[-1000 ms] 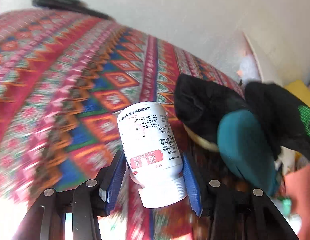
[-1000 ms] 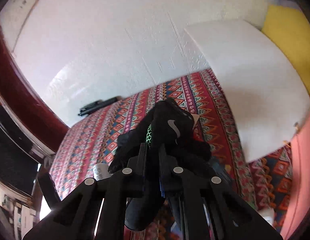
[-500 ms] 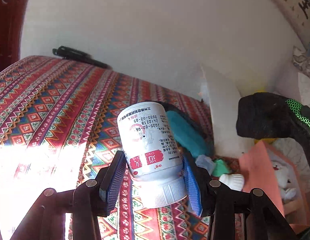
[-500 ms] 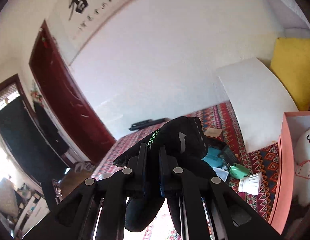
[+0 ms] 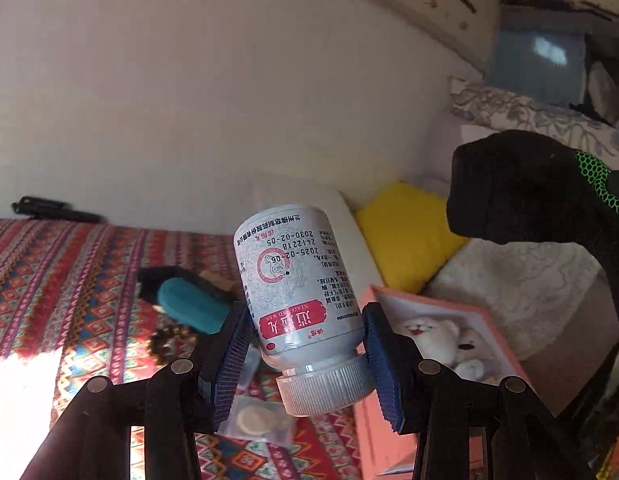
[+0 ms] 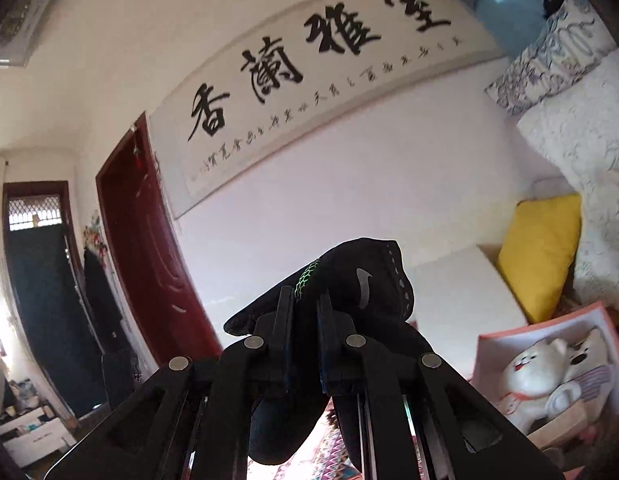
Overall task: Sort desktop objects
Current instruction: 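Carry the pill bottle and black glove into the orange box and release both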
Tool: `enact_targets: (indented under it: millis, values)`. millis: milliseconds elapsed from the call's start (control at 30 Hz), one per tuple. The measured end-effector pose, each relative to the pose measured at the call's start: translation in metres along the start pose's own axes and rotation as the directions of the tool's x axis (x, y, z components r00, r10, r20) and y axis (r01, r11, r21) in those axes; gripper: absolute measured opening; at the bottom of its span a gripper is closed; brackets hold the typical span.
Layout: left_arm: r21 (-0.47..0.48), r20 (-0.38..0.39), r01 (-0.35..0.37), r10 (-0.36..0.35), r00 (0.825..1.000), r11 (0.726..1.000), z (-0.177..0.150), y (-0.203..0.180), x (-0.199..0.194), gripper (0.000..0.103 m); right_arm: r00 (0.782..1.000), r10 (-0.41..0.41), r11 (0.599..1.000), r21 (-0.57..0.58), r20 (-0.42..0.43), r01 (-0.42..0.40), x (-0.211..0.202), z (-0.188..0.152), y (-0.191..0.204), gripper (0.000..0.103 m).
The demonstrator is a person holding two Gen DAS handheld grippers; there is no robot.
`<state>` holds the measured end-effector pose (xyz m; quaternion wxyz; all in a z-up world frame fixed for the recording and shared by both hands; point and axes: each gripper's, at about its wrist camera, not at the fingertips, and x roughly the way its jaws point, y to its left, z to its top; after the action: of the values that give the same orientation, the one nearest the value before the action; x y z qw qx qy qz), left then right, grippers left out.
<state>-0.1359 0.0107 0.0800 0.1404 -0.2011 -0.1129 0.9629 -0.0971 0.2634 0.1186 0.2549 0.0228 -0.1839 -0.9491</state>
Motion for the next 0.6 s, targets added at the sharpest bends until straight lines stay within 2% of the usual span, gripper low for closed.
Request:
enact_targets:
  millis: [133, 233, 333, 400, 433, 467, 500, 533, 567, 600]
  values:
    - [0.092, -0.014, 0.115, -0.114, 0.993, 0.989, 0.009, -0.069, 0.023, 0.049, 0.990, -0.085, 0.996, 0.003, 0.110, 0.085, -0.062, 0.023, -0.018, 0.010]
    - [0.153, -0.021, 0.185, -0.183, 0.983, 0.971, 0.015, -0.115, 0.043, 0.049, 0.976, -0.151, 0.989, 0.029, 0.156, 0.148, -0.090, 0.034, -0.041, 0.010]
    - [0.192, -0.035, 0.238, -0.235, 0.971, 0.952, 0.017, -0.148, 0.066, 0.049, 0.964, -0.213, 0.976, 0.082, 0.156, 0.202, -0.095, 0.038, -0.076, 0.010]
    - [0.211, -0.049, 0.253, -0.248, 0.967, 0.944, 0.016, -0.164, 0.086, 0.049, 0.963, -0.234, 0.968, 0.125, 0.131, 0.218, -0.081, 0.034, -0.108, 0.011]
    - [0.219, -0.062, 0.257, -0.250, 0.966, 0.941, 0.014, -0.170, 0.097, 0.049, 0.963, -0.247, 0.962, 0.145, 0.111, 0.230, -0.072, 0.031, -0.123, 0.016]
    - [0.226, -0.078, 0.259, -0.248, 0.966, 0.939, 0.011, -0.175, 0.109, 0.055, 0.960, -0.272, 0.952, 0.167, 0.073, 0.257, -0.060, 0.027, -0.140, 0.019]
    - [0.230, -0.111, 0.262, -0.243, 0.964, 0.937, 0.009, -0.178, 0.121, 0.065, 0.949, -0.314, 0.931, 0.206, 0.024, 0.303, -0.048, 0.022, -0.156, 0.036]
    - [0.232, -0.152, 0.266, -0.235, 0.960, 0.936, 0.007, -0.181, 0.133, 0.085, 0.936, -0.353, 0.904, 0.250, -0.018, 0.346, -0.038, 0.017, -0.172, 0.071]
    - [0.228, -0.169, 0.260, -0.225, 0.960, 0.938, 0.004, -0.180, 0.139, 0.093, 0.925, -0.378, 0.879, 0.304, -0.030, 0.369, -0.039, 0.012, -0.185, 0.084]
    - [0.221, -0.175, 0.250, -0.214, 0.961, 0.943, 0.001, -0.178, 0.142, 0.094, 0.924, -0.382, 0.866, 0.347, -0.007, 0.361, -0.044, 0.009, -0.192, 0.092]
